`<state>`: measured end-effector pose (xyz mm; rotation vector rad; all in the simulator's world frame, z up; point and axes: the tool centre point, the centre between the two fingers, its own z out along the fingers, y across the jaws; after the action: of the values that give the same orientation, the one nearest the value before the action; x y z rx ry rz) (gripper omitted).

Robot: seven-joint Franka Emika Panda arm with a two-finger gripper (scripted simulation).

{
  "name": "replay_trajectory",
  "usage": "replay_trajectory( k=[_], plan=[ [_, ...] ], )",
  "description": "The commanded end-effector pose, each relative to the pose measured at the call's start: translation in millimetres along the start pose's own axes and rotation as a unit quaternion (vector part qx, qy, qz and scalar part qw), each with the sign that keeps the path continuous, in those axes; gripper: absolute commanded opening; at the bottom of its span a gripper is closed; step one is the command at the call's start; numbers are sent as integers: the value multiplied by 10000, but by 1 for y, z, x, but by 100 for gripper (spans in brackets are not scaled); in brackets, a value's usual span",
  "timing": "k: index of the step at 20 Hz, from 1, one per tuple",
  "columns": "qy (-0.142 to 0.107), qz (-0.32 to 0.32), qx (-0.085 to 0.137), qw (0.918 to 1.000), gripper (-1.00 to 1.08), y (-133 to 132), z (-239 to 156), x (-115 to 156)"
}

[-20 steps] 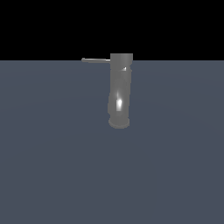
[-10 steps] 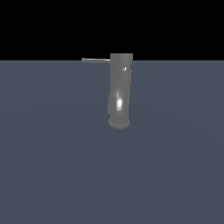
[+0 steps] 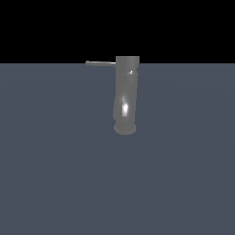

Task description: Turn on the faucet by rotating a designated handle.

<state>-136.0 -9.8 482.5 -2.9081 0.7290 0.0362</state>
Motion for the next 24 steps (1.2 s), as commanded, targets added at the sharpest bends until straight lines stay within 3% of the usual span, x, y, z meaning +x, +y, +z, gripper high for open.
replay_trajectory(
  k=[1,6,12,18,24],
  plan=[
    [-56,333,40,9994,-100,-10,7,13],
    [-149,995,71,9949,-100,-28,22,40],
    [-219,1792,51,9836,-100,-51,44,70],
    [-229,2577,-18,9660,-100,-73,70,98],
    [-170,3333,-116,9426,-100,-96,99,123]
  ],
)
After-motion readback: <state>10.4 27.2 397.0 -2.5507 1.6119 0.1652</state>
